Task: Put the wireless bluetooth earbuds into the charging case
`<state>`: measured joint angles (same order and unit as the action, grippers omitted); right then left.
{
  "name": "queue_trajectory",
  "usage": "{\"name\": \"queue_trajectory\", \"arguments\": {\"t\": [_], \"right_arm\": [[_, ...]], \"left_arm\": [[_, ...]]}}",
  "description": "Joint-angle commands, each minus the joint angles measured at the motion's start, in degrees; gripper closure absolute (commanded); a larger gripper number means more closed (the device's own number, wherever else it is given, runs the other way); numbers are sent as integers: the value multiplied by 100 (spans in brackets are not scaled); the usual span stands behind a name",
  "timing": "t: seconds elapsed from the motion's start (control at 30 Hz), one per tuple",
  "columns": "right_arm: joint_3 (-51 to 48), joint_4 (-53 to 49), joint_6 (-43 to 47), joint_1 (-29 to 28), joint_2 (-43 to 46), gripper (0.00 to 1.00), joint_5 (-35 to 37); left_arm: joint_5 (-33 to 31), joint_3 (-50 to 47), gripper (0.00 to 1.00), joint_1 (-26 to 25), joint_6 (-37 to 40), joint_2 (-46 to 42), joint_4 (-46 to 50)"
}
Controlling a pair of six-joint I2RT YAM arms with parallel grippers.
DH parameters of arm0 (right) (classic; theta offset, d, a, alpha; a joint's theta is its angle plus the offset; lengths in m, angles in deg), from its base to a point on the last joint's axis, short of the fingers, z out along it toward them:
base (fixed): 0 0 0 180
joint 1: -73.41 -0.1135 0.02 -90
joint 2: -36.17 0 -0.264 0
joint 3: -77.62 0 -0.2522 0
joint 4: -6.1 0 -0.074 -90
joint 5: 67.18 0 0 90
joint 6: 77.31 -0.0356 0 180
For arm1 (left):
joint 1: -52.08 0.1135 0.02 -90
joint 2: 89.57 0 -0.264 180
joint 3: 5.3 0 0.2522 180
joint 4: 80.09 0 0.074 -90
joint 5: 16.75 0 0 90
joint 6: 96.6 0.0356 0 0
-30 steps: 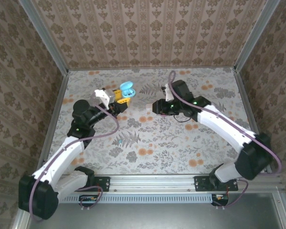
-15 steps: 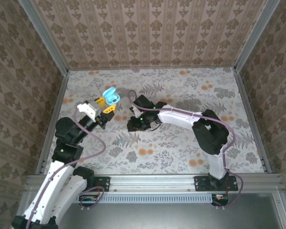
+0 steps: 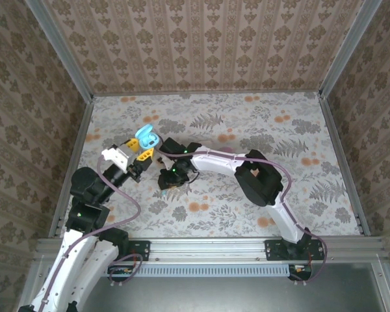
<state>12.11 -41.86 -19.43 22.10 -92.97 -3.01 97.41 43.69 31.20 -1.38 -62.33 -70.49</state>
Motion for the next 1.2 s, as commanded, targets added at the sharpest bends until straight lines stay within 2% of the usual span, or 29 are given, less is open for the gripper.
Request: {"name": "queue_trajectory", "arguments": {"t": [0.0, 0.07, 0.27, 0.6, 0.8, 1.03, 1.17], "right_arm": [[233, -473, -71, -57, -163, 69, 42], [175, -342, -162, -112, -179, 68, -71], [475, -691, -446, -256, -425, 61, 493], [1732, -2105, -261, -459, -1196, 64, 1452], [2412, -2713, -76, -564, -1563, 70, 1664], [1674, -2882, 528, -480, -756, 71, 2178], [495, -2777, 960, -279, 144, 71, 2339]], "left_arm": [[-17, 108, 63, 42, 119, -100, 30], [-26, 94, 63, 41, 112, -119, 16], [18, 94, 63, 41, 103, -87, -27], [44, 99, 63, 36, 89, -97, -24], [53, 90, 63, 39, 79, -89, -40], [94, 97, 63, 41, 94, -53, -38], [227, 107, 63, 41, 50, 70, -149]]}}
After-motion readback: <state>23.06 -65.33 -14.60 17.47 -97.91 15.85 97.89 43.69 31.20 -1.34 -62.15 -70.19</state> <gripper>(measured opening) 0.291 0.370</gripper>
